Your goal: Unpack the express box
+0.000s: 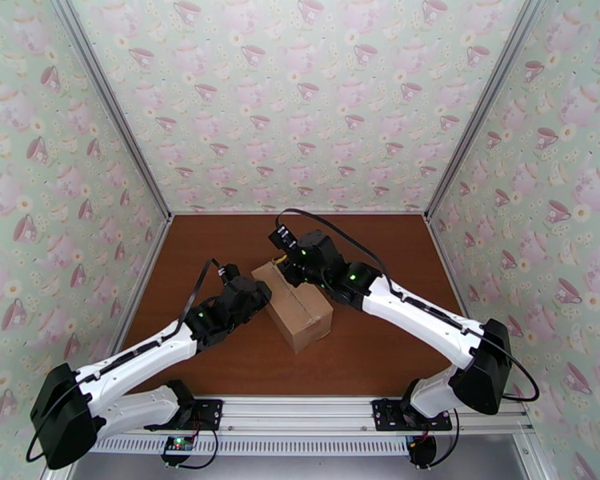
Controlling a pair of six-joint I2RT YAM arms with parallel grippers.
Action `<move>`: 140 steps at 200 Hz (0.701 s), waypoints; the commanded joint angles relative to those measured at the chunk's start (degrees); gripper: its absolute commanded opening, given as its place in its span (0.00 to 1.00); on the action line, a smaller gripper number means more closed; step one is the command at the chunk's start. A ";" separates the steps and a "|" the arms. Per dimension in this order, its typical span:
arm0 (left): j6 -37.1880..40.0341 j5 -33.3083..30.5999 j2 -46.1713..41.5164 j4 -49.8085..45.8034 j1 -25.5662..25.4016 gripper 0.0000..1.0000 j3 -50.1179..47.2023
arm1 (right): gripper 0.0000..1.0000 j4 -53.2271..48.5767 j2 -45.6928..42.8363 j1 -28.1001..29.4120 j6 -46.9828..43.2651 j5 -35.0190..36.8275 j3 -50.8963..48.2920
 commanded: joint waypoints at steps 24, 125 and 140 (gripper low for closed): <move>1.07 -1.05 1.17 -5.98 -0.03 0.41 -0.64 | 0.00 1.03 0.44 0.26 -0.20 0.54 1.72; 1.13 -1.19 1.08 -6.07 0.00 0.41 -0.59 | 0.00 0.73 -3.14 1.51 -0.16 1.30 1.64; 1.16 -1.28 1.05 -6.18 0.00 0.41 -0.60 | 0.00 0.51 -2.89 1.47 -0.20 1.61 1.51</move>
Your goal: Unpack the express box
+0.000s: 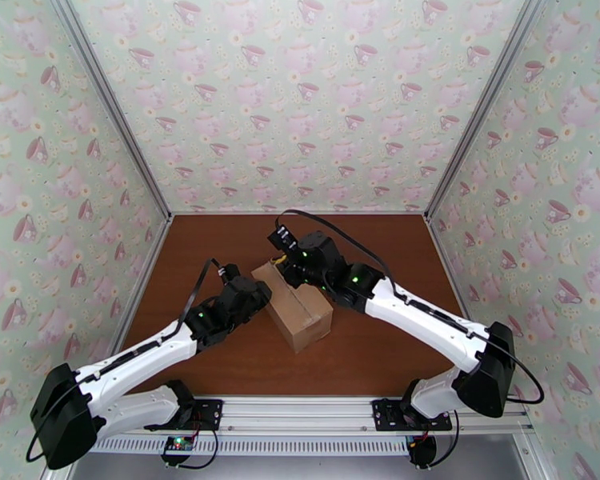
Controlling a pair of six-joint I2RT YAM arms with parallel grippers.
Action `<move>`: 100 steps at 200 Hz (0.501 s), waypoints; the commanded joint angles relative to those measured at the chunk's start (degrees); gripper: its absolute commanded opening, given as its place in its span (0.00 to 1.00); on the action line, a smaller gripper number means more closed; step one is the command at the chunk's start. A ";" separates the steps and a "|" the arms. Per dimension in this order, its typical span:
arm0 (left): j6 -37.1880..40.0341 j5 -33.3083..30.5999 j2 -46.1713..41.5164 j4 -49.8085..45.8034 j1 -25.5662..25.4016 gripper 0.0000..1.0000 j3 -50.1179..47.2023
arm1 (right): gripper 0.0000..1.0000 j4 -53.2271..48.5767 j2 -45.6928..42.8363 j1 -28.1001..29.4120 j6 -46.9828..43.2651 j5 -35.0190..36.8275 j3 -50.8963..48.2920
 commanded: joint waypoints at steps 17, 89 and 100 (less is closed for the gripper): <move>1.14 -1.20 0.99 -6.11 0.07 0.41 -0.65 | 0.00 0.33 -0.53 0.30 -0.42 1.70 1.22; 1.01 -1.16 1.06 -5.99 0.04 0.41 -0.84 | 0.00 0.33 1.75 0.31 -0.91 2.65 0.81; 0.94 -1.25 1.02 -6.20 0.07 0.41 -0.84 | 0.00 0.33 1.61 0.36 -0.74 2.30 0.85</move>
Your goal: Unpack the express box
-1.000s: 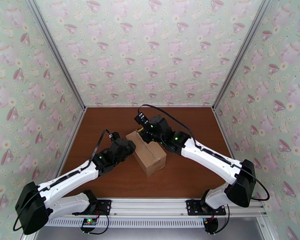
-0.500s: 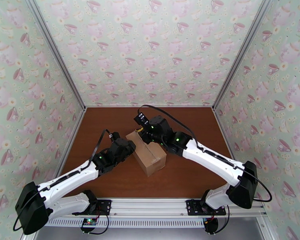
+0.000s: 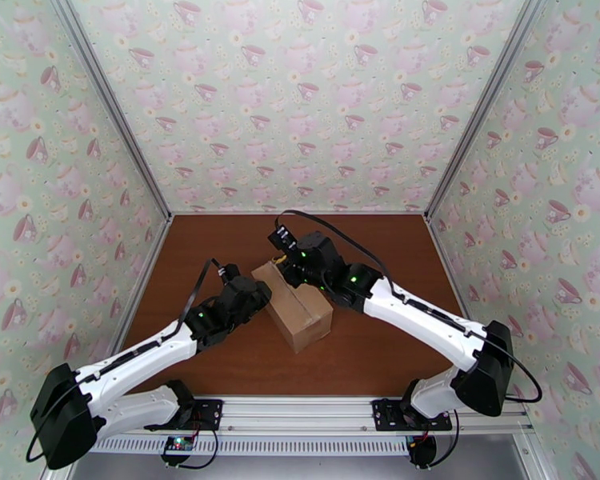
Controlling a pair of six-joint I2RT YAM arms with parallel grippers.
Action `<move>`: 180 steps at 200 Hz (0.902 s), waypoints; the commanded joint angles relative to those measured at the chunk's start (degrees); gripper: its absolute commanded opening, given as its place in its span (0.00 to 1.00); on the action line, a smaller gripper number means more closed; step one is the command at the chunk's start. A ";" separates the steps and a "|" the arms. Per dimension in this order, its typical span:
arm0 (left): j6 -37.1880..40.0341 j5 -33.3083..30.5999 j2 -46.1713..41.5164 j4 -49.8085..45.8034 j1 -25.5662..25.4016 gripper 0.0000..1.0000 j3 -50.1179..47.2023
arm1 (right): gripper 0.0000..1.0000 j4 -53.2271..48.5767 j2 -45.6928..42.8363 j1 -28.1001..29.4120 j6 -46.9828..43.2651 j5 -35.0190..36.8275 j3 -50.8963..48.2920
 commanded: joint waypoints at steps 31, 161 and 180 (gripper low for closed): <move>0.85 -1.30 0.86 -6.35 0.00 0.41 -0.93 | 0.00 0.46 -0.33 0.31 -0.53 -0.05 0.84; 0.68 -1.21 1.08 -6.01 0.07 0.41 -0.75 | 0.00 0.19 -2.57 1.26 0.14 0.69 -0.68; 0.72 -1.26 1.07 -5.99 0.04 0.41 -0.75 | 0.00 0.19 -2.15 1.29 0.17 1.26 -0.97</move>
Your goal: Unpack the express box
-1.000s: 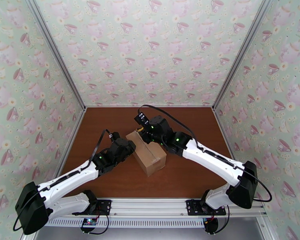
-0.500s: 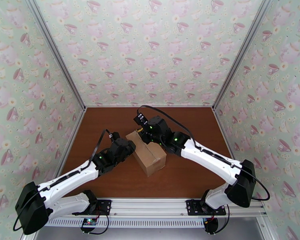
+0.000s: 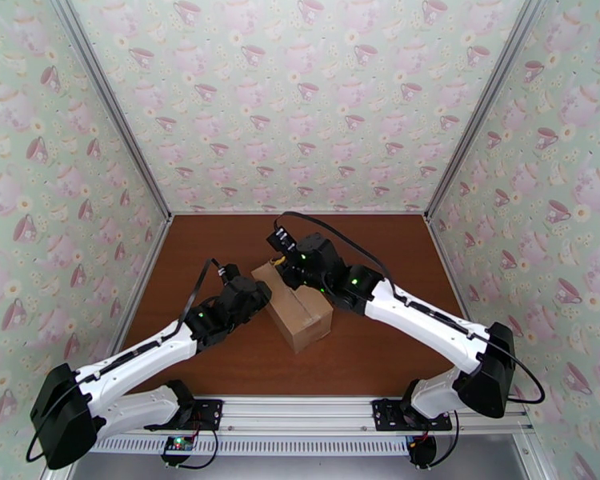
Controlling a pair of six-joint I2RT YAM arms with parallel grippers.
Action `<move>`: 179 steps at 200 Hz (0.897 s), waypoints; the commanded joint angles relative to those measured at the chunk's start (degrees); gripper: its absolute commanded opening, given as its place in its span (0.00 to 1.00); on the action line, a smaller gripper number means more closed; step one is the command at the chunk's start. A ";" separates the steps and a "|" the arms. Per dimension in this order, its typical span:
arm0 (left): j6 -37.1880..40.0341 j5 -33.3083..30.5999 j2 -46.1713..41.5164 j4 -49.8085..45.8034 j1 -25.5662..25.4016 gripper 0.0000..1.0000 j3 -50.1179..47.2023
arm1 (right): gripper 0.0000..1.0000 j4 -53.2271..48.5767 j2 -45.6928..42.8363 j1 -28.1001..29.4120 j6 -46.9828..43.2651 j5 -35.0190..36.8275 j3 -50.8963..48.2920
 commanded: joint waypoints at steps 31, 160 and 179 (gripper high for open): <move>0.70 -1.24 0.99 -6.22 0.00 0.41 -0.63 | 0.00 -0.13 0.08 0.47 -0.26 2.41 -0.57; 0.71 -1.15 0.95 -6.44 0.07 0.42 -0.41 | 0.00 -0.53 -0.01 1.92 -1.10 2.74 0.15; 0.75 -1.22 0.69 -6.62 0.05 0.42 -0.42 | 0.00 -0.61 0.13 1.94 -1.17 3.09 -0.01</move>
